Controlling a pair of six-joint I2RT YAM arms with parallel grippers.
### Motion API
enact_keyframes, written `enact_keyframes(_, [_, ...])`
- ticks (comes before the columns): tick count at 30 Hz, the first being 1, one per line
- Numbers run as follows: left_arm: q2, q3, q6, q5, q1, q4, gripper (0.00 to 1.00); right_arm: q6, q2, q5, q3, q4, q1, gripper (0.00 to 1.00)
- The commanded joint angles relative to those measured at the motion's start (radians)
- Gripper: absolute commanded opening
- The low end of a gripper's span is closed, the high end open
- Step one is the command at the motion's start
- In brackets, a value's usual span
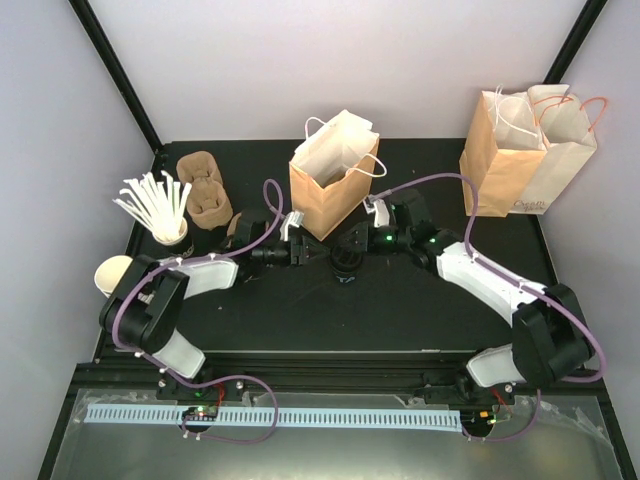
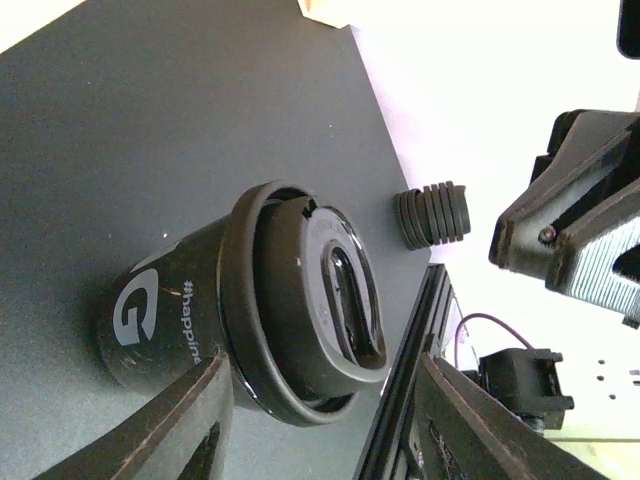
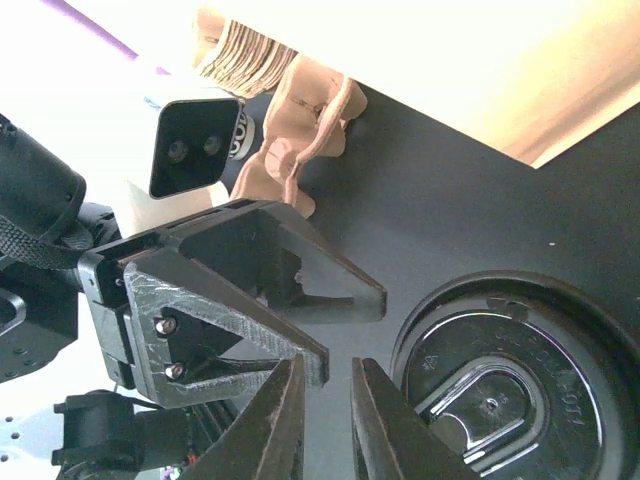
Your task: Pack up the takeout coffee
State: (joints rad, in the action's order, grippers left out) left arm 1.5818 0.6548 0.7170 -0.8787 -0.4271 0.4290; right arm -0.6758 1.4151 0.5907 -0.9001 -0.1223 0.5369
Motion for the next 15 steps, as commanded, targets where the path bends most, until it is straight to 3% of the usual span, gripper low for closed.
enact_keyframes(1, [-0.070,0.041,-0.063,0.032,-0.002,-0.084,0.53,0.064,-0.048,-0.061,-0.040,-0.106,-0.005,0.17])
enact_keyframes(10, [-0.178,0.034,-0.162,0.089,0.000,-0.217,0.61,0.174,-0.130,-0.216,-0.043,-0.257,-0.007,0.25])
enact_keyframes(15, [-0.174,0.029,-0.151,0.079,-0.001,-0.208,0.62,0.191,-0.173,-0.205,0.007,-0.266,-0.063,0.47])
